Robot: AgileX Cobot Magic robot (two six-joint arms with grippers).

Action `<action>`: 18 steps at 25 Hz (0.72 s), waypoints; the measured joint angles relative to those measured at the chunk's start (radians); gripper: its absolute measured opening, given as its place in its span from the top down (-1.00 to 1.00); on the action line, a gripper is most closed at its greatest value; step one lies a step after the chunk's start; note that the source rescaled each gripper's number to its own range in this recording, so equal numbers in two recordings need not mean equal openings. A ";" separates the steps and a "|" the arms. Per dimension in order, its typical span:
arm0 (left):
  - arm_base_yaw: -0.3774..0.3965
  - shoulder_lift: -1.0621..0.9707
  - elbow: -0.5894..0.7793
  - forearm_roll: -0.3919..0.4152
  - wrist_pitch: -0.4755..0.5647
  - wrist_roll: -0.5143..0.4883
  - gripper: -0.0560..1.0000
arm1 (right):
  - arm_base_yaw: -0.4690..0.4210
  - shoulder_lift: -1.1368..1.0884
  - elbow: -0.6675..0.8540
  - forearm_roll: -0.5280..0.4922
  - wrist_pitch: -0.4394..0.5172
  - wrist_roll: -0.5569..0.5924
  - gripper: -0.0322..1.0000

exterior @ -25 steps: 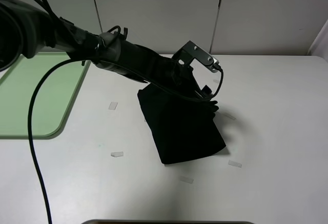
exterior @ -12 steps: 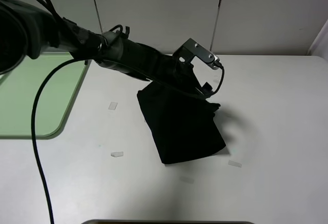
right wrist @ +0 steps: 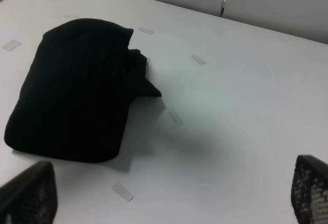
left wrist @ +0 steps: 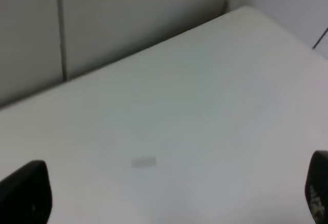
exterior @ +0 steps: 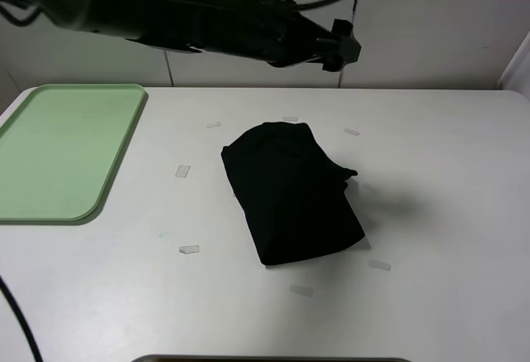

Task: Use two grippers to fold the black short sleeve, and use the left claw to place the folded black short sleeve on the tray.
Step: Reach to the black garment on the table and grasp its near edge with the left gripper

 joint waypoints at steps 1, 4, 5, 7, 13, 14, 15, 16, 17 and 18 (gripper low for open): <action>0.005 -0.033 0.059 -0.011 0.000 -0.008 -0.99 | 0.000 0.000 0.000 0.000 0.000 0.000 -1.00; 0.025 -0.150 0.239 -0.036 0.006 -0.029 -0.98 | 0.000 0.000 0.000 0.000 0.000 0.000 -1.00; 0.033 -0.194 0.301 -0.039 0.014 -0.050 -0.98 | 0.000 0.000 0.000 0.000 0.000 0.000 -1.00; 0.046 -0.283 0.405 -0.043 0.036 -0.129 -0.98 | 0.000 0.000 0.000 0.000 0.000 0.000 -1.00; 0.087 -0.445 0.651 -0.046 0.135 -0.306 -0.98 | 0.000 0.000 0.000 0.000 0.000 0.000 -1.00; 0.096 -0.450 0.677 -0.047 0.162 -0.325 -0.98 | 0.000 0.000 0.000 0.000 0.000 0.000 -1.00; 0.107 -0.450 0.705 -0.047 0.191 -0.340 -0.98 | 0.000 0.000 0.000 0.000 0.000 0.000 -1.00; 0.118 -0.450 0.730 -0.047 0.211 -0.355 -0.98 | 0.000 0.000 0.000 0.000 0.000 0.000 -1.00; 0.126 -0.451 0.750 -0.047 0.227 -0.368 -0.98 | 0.000 0.000 0.000 0.000 0.000 0.000 -1.00; 0.136 -0.452 0.762 -0.047 0.231 -0.378 -0.97 | 0.000 0.000 0.000 0.000 0.000 0.000 -1.00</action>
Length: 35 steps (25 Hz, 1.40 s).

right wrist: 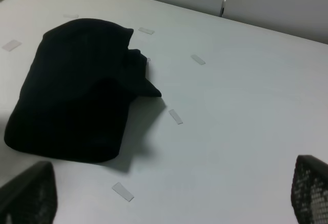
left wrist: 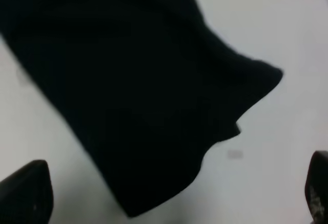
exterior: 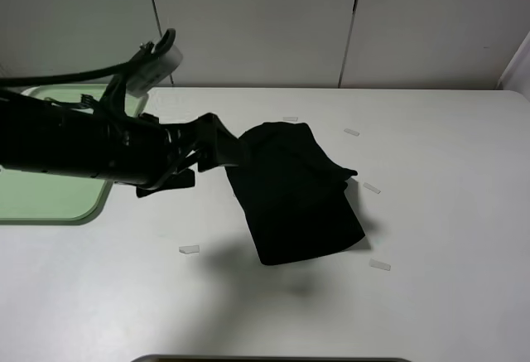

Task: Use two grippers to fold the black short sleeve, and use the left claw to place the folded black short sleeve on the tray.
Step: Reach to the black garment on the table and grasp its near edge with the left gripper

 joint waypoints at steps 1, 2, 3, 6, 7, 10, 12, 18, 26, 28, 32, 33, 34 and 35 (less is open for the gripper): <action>0.010 0.000 0.011 0.000 0.003 -0.007 -0.97 | 0.000 0.000 0.000 0.000 0.000 0.000 -1.00; 0.020 0.000 0.019 0.000 0.009 -0.018 -0.97 | 0.000 0.000 0.000 0.000 0.000 0.000 -1.00; 0.030 0.000 0.023 0.000 0.013 -0.026 -0.97 | 0.000 0.000 0.000 0.000 0.000 0.000 -1.00; 0.064 0.000 0.033 -0.001 0.020 -0.033 -0.96 | 0.000 0.000 0.000 0.000 0.000 0.000 -1.00; 0.072 0.000 0.037 -0.001 0.020 -0.035 -0.95 | 0.000 0.000 0.000 0.000 0.000 0.000 -1.00; 0.098 0.024 0.047 -0.002 0.035 -0.035 -0.95 | 0.000 0.000 0.000 0.001 0.000 0.000 -1.00; 0.110 0.060 0.051 -0.003 0.048 -0.036 -0.95 | 0.000 0.000 0.000 0.001 0.000 0.000 -1.00; 0.118 0.200 0.023 -0.003 0.042 -0.037 -0.93 | 0.000 0.000 0.000 0.003 0.000 0.000 -1.00; 0.118 0.357 -0.113 -0.005 0.057 -0.028 -0.75 | 0.000 0.000 0.000 0.003 0.000 0.000 -1.00; 0.111 0.385 -0.140 -0.006 0.073 -0.028 -0.72 | 0.000 0.000 0.000 0.003 0.000 0.000 -1.00; 0.089 0.431 -0.183 -0.006 0.074 -0.028 -0.72 | 0.000 0.000 0.000 0.003 0.000 0.000 -1.00; 0.085 0.441 -0.193 -0.006 0.074 -0.028 -0.72 | 0.000 0.000 0.000 0.003 0.000 0.000 -1.00; 0.085 0.441 -0.193 -0.006 0.074 -0.028 -0.72 | 0.000 0.000 0.000 0.003 0.000 0.000 -1.00; 0.083 0.454 -0.204 -0.006 0.074 -0.028 -0.72 | 0.000 0.000 0.000 0.003 0.000 0.000 -1.00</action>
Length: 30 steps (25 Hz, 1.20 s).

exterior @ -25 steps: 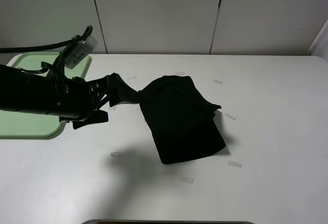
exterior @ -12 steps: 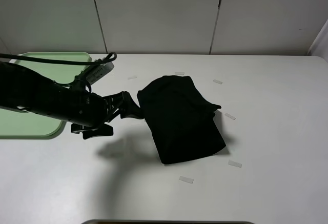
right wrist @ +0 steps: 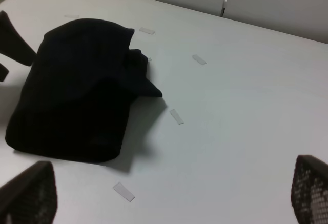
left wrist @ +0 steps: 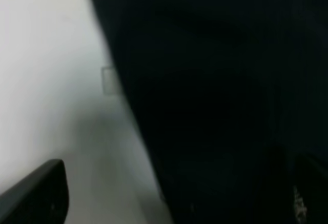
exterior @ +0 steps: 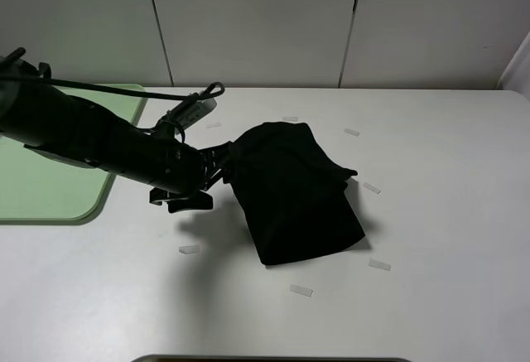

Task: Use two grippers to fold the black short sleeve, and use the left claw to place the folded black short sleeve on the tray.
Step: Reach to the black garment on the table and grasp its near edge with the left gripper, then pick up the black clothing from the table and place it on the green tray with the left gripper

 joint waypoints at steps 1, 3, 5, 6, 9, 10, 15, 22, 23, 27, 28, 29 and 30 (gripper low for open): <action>-0.003 0.008 -0.009 0.000 0.000 0.000 -0.72 | 0.000 0.000 0.000 0.000 0.000 0.000 -1.00; -0.013 0.030 -0.037 0.000 -0.001 0.000 -0.72 | 0.000 0.000 0.000 0.000 0.000 0.000 -1.00; -0.024 0.042 -0.052 0.000 -0.001 0.000 -0.72 | 0.000 0.000 0.000 0.000 0.000 0.000 -1.00; -0.030 0.050 -0.062 0.000 -0.001 -0.003 -0.72 | 0.000 0.000 0.000 0.000 0.000 0.000 -1.00; -0.050 0.074 -0.091 0.000 -0.002 -0.012 -0.72 | 0.000 0.000 0.000 0.000 0.000 0.000 -1.00; -0.058 0.085 -0.103 0.000 -0.002 -0.017 -0.72 | 0.000 0.000 0.000 0.000 0.000 0.000 -1.00; -0.088 0.146 -0.162 0.000 -0.002 -0.045 -0.49 | 0.000 0.000 0.000 0.000 0.000 0.000 -1.00; -0.105 0.178 -0.209 0.000 -0.004 -0.052 0.33 | 0.000 0.000 0.000 0.000 0.000 0.000 -1.00; -0.105 0.178 -0.213 0.000 -0.006 -0.052 0.40 | 0.000 0.000 0.000 0.000 0.000 0.000 -1.00; -0.102 0.178 -0.218 0.000 -0.022 -0.046 0.52 | 0.000 0.000 0.000 0.000 0.000 0.000 -1.00; -0.098 0.178 -0.218 0.000 -0.023 -0.035 0.53 | 0.000 0.000 0.000 0.000 0.000 0.000 -1.00; -0.092 0.178 -0.218 0.002 -0.017 -0.017 0.54 | 0.000 0.000 0.000 0.000 0.000 0.000 -1.00; -0.083 0.178 -0.218 0.015 -0.011 -0.001 0.54 | 0.000 0.000 0.000 0.000 0.000 0.000 -1.00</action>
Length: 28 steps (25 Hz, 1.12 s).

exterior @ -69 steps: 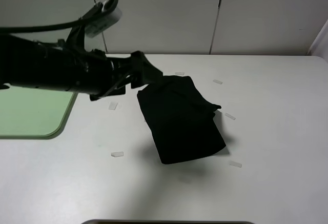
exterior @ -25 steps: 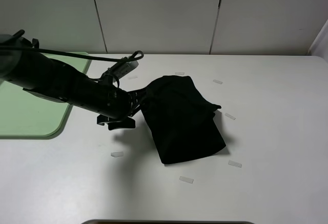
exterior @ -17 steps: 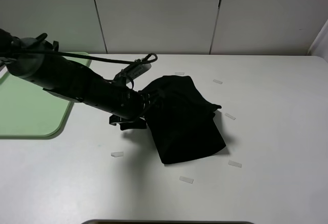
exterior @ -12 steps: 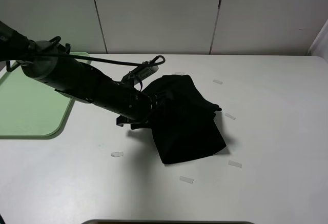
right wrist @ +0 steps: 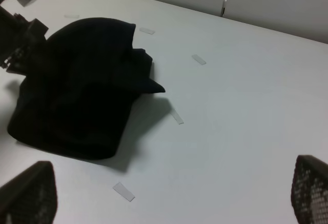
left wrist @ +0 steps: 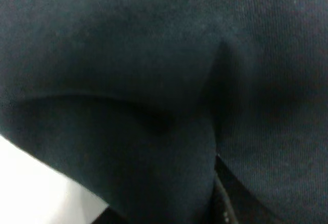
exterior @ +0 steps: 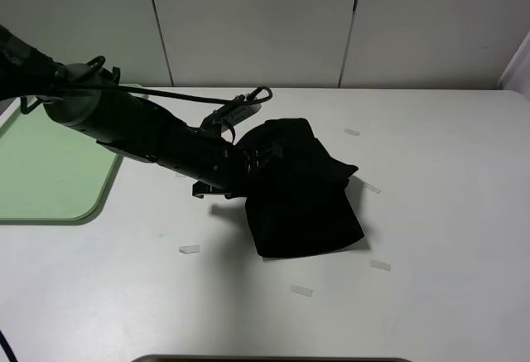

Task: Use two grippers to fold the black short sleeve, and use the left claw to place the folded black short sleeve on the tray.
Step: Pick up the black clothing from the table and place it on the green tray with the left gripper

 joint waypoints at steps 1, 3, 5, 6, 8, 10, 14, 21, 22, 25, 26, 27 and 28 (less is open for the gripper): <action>0.012 -0.001 -0.001 0.027 0.005 0.020 0.55 | 0.000 0.000 0.000 0.000 0.000 0.000 -1.00; 0.040 -0.008 -0.004 0.108 0.023 0.043 0.55 | 0.000 0.000 0.000 0.000 0.000 0.000 -1.00; 0.078 -0.025 -0.008 0.224 0.031 0.047 0.55 | 0.000 0.000 0.000 0.000 0.000 0.000 -1.00; 0.098 -0.035 -0.012 0.319 0.034 0.048 0.55 | 0.000 0.000 0.000 0.000 0.000 0.000 -1.00; 0.134 -0.059 -0.026 0.489 0.042 0.050 0.55 | 0.000 0.000 0.000 0.000 0.000 0.000 -1.00; 0.169 -0.087 -0.035 0.665 0.050 0.048 0.55 | 0.000 0.000 0.000 0.000 0.000 0.000 -1.00; 0.238 -0.142 -0.055 0.963 0.059 0.004 0.55 | 0.000 0.000 0.000 0.000 0.000 0.000 -1.00; 0.357 -0.195 -0.068 1.329 0.060 -0.017 0.55 | 0.000 0.000 0.000 0.000 0.000 0.000 -1.00; 0.375 -0.195 -0.068 1.375 0.060 -0.021 0.55 | 0.000 0.000 0.000 0.000 0.000 0.000 -1.00; 0.420 -0.196 -0.068 1.502 0.020 -0.066 0.55 | 0.000 0.000 0.000 0.000 0.000 0.000 -1.00; 0.434 -0.196 -0.068 1.544 0.003 -0.086 0.55 | 0.000 0.000 0.000 0.000 0.000 0.000 -1.00; 0.447 -0.196 -0.068 1.581 -0.024 -0.105 0.55 | 0.000 0.000 0.000 0.000 0.000 0.000 -1.00; 0.460 -0.196 -0.068 1.610 -0.044 -0.119 0.55 | 0.000 0.000 0.000 0.000 0.000 0.000 -1.00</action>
